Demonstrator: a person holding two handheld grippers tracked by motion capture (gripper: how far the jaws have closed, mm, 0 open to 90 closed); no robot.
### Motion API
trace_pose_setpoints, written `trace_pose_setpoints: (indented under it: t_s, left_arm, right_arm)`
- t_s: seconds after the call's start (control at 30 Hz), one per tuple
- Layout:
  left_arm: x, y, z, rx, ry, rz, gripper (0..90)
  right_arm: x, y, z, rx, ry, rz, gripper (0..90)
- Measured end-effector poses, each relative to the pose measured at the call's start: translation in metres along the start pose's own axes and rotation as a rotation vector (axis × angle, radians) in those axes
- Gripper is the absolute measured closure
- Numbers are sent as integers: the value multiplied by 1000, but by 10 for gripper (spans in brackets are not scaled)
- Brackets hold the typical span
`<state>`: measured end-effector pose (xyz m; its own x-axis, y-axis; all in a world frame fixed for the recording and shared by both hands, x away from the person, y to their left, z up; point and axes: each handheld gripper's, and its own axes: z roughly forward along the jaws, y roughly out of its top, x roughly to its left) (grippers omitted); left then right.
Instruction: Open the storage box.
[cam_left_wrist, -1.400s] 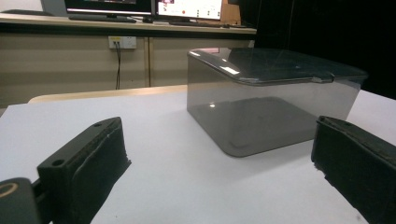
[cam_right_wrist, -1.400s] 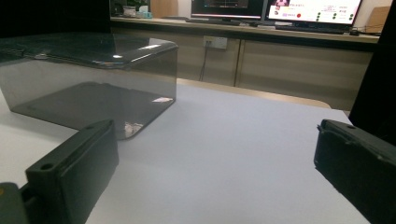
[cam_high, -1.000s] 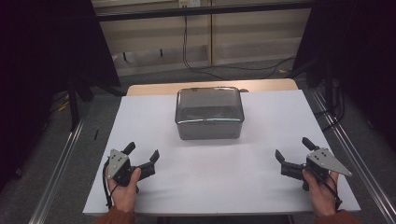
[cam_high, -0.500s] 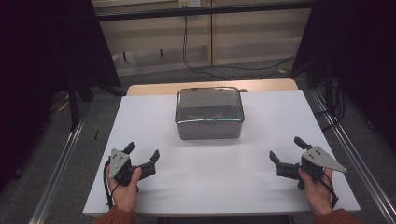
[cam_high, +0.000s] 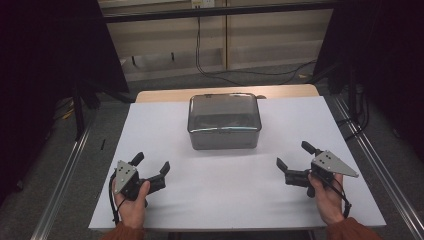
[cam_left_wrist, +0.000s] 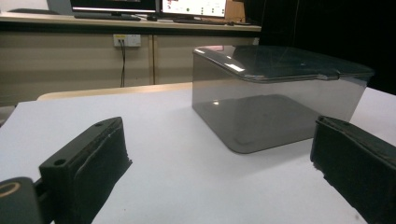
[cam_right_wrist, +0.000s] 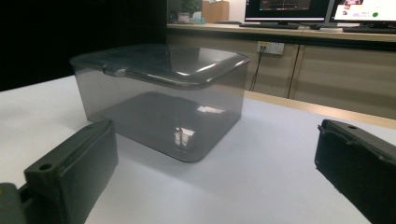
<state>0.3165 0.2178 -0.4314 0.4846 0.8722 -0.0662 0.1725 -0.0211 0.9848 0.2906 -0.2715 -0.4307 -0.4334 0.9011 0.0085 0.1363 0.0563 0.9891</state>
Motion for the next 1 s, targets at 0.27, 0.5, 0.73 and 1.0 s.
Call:
trace_pose_setpoints:
  t_s: [0.27, 0.5, 0.73, 1.0]
  left_arm:
    - [-4, 1, -2, 4, -8, -6, 37]
    - [-4, 1, -1, 21, -19, 12, 37]
    - [-5, -1, 2, 30, -27, 12, 39]
    - [-5, -1, 2, 29, -27, 13, 39]
  right_arm:
    - [12, 2, 18, 3, 33, -15, 0]
    - [21, 5, 31, 9, 61, -25, 0]
    - [34, 7, 43, 21, 87, -42, 0]
    - [44, 15, 57, 27, 112, -90, 0]
